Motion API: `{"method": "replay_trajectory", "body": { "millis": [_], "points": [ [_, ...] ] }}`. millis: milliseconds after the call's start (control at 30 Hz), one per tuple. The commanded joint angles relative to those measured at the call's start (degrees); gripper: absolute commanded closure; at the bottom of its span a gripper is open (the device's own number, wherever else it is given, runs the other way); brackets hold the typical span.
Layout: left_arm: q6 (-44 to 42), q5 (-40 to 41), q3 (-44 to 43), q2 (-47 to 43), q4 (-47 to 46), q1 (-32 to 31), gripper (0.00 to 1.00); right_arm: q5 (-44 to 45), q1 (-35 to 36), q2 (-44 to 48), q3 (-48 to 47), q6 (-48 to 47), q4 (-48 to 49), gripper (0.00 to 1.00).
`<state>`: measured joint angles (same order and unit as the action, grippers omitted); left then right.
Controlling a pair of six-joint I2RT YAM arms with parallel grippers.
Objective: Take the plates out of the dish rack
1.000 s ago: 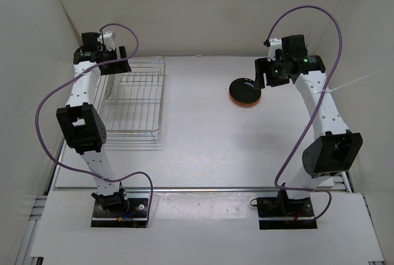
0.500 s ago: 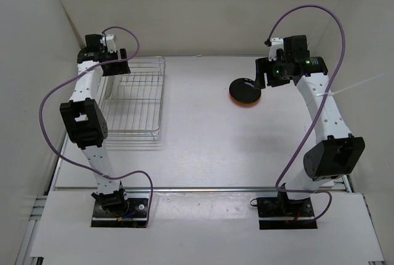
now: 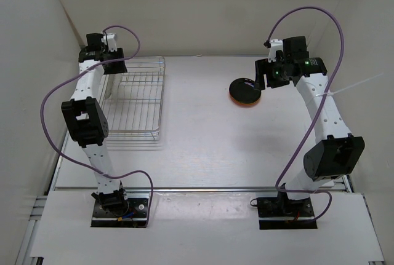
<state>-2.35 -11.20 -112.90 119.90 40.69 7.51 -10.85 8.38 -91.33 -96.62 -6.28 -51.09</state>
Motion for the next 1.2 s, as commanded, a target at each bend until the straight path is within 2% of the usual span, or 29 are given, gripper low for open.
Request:
{"method": "replay_trajectory", "body": {
  "millis": [0, 100, 133, 233, 267, 467, 500, 600, 700, 733, 1033, 1167],
  "points": [
    [-0.02, -0.22, -2.23, -0.63, -0.43, -0.21, 0.40, -0.66, 0.06, 1.94, 0.03, -0.66, 1.08, 0.27],
    [0.50, -0.22, -2.23, -0.63, -0.43, -0.21, 0.49, -1.18, 0.06, 1.94, 0.55, -0.66, 1.08, 0.27],
    [0.50, -0.22, -2.23, -0.63, -0.43, -0.21, 0.49, -1.19, 0.06, 1.94, 0.55, -0.66, 1.08, 0.27],
    [0.50, -0.22, -2.76, -0.63, 0.09, -0.21, 0.60, -1.19, 0.06, 1.94, 1.08, -0.66, 1.08, 0.27],
    [0.50, -0.22, -2.76, -0.11, 0.09, -0.21, 0.67, -1.19, 0.06, 2.47, 1.08, -0.66, 1.08, 0.27],
    [1.56, -1.36, -2.76, -0.10, 0.62, -0.21, 0.76, -1.19, 0.06, 2.47, 1.61, -0.66, 1.61, 0.27],
    [1.56, -1.37, -2.76, -0.10, 0.62, -0.21, 0.80, -1.19, 0.58, 2.99, 1.61, -0.66, 1.61, 0.27],
    [1.56, -1.37, -2.76, -0.10, 0.62, 0.31, 0.80, -1.19, 0.58, 3.00, 1.61, -0.66, 1.61, 0.27],
    [2.09, -1.37, -2.76, -0.10, 0.62, 0.84, 0.84, -1.19, 0.58, 3.52, 2.14, -0.66, 1.61, 0.27],
    [2.09, -1.37, -2.76, -0.10, 0.62, 0.84, 0.89, -1.19, 0.58, 3.53, 2.14, -0.66, 1.61, 0.27],
    [1.56, -1.98, -3.90, -0.10, 2.29, 0.84, 0.89, -1.19, 0.58, 4.05, 2.66, -0.66, 1.61, 0.27],
    [0.24, -4.17, -10.04, -0.10, 5.97, 0.84, 0.89, -1.19, 0.58, 4.05, 2.66, -0.66, 1.61, 0.27]
  ]
}}
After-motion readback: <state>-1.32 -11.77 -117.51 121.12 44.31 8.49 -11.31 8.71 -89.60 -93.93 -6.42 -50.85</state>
